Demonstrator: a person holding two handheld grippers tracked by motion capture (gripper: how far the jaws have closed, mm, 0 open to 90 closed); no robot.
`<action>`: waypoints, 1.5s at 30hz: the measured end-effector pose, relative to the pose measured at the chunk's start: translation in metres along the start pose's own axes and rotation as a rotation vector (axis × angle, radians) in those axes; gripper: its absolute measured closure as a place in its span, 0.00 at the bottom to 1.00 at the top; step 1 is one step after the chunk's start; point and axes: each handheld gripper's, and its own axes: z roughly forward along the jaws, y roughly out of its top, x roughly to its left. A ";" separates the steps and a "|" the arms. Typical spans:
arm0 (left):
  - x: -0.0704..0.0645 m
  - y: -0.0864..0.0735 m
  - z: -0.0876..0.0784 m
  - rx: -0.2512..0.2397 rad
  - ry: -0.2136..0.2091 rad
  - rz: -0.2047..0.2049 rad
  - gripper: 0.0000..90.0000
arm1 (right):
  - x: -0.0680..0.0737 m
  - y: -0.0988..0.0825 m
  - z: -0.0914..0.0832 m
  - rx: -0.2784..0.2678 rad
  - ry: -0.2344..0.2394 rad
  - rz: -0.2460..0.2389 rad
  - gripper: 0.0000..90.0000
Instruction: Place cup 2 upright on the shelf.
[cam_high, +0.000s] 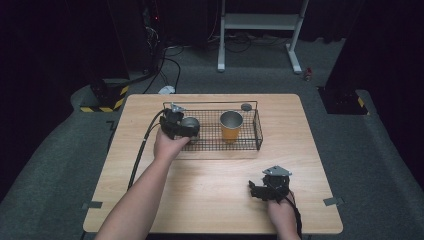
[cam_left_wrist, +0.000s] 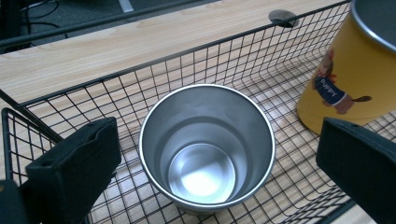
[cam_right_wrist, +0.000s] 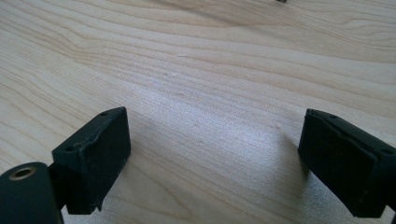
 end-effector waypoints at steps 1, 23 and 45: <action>0.000 0.000 -0.001 -0.003 -0.003 -0.001 0.01 | 0.000 0.000 0.000 0.000 0.000 0.000 0.10; 0.014 -0.026 -0.036 -0.048 -0.025 -0.015 0.01 | 0.000 0.000 0.000 0.000 0.000 0.000 0.10; 0.035 -0.076 -0.066 -0.059 -0.039 -0.024 0.01 | 0.000 0.000 0.000 0.000 0.000 0.001 0.10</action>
